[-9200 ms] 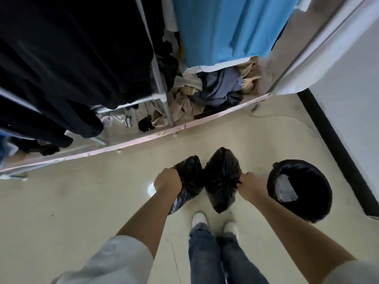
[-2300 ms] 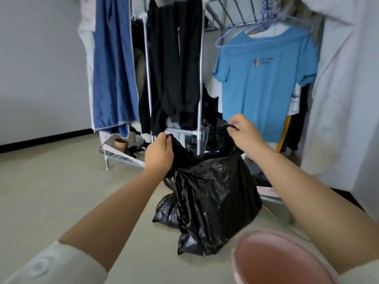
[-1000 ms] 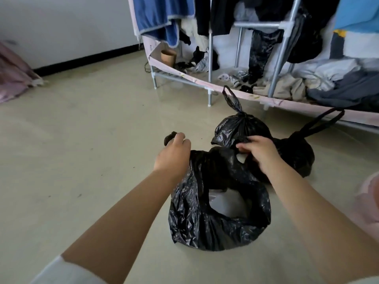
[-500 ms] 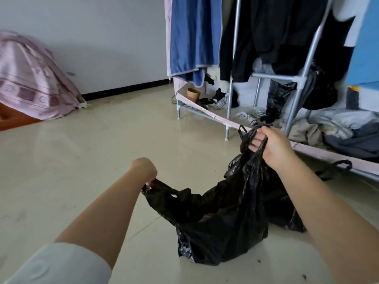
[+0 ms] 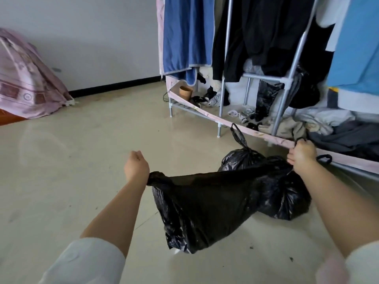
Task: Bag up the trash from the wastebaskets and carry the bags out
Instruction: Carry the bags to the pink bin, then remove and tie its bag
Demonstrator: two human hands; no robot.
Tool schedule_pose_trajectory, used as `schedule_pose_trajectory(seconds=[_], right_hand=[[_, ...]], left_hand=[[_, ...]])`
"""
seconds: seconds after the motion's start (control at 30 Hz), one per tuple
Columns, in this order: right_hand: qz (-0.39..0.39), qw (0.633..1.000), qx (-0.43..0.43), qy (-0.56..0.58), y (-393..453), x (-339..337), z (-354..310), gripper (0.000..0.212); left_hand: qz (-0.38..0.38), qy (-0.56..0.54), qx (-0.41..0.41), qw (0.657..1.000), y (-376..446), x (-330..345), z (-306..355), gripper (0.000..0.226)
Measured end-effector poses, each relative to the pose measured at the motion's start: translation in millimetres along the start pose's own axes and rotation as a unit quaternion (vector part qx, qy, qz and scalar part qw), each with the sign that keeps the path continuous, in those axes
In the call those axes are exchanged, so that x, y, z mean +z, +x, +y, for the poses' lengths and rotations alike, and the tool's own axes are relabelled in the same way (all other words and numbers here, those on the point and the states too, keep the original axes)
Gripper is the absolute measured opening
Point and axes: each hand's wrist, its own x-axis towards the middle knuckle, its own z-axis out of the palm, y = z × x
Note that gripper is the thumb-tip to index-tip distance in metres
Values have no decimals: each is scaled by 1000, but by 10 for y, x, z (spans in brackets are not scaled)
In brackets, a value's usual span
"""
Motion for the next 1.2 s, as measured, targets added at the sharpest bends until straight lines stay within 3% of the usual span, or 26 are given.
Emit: schedule_pose_trajectory(seconds=[0.07,0.13,0.2,0.33,0.4,0.47,0.57,0.63,0.7,0.77,0.83,0.9,1.0,1.07,1.1,1.2], right_hand=[[-11,1000,-1,-23,-82,89,61,35],[-56,997,-23,-41,-228,272,117,35],[-141,988,-52,-47,-434,465,168,34],[-303,935,-101,-154,-708,768,308,50],[-310,926,-71,-203,-716,833,398,57],[-304,934,-15,-185,-700,864,513,49],[-339,940,7,-25,-657,816,776,21],[-360,929,-66,-46,-565,685,962,6],[-407,898,-110,-127,-470,500,1128,34],[-432,878,-79,-191,-420,361,1249,44],[-434,876,-29,-209,-396,303,1356,55],[-429,883,7,-191,-406,330,1437,56],[-449,871,26,-196,-481,407,1469,30],[-455,869,23,-194,-537,457,1508,18],[-444,878,30,-174,-558,479,1531,14],[-411,905,99,-52,-597,505,1605,18]], left_hand=[[-2,27,15,1000,-67,49,-23,36],[-63,-85,-17,994,-125,148,50,34],[-154,-233,-51,959,-182,268,180,33],[-231,-305,-25,923,-304,375,236,39],[-273,-368,-2,889,-321,376,137,34],[-278,-421,-4,863,-325,385,18,19],[-245,-365,22,898,-378,407,-256,14],[-273,-304,68,910,-460,432,-506,24],[-322,-240,107,910,-554,456,-760,50],[-355,-221,105,902,-638,455,-945,57],[-380,-234,70,892,-678,460,-1055,59],[-379,-193,56,903,-694,469,-1109,64],[-334,-91,69,936,-709,575,-1099,43],[-310,-89,47,945,-742,657,-1074,14],[-318,-125,22,940,-761,676,-1055,3],[-403,-283,-38,870,-788,704,-1021,36]])
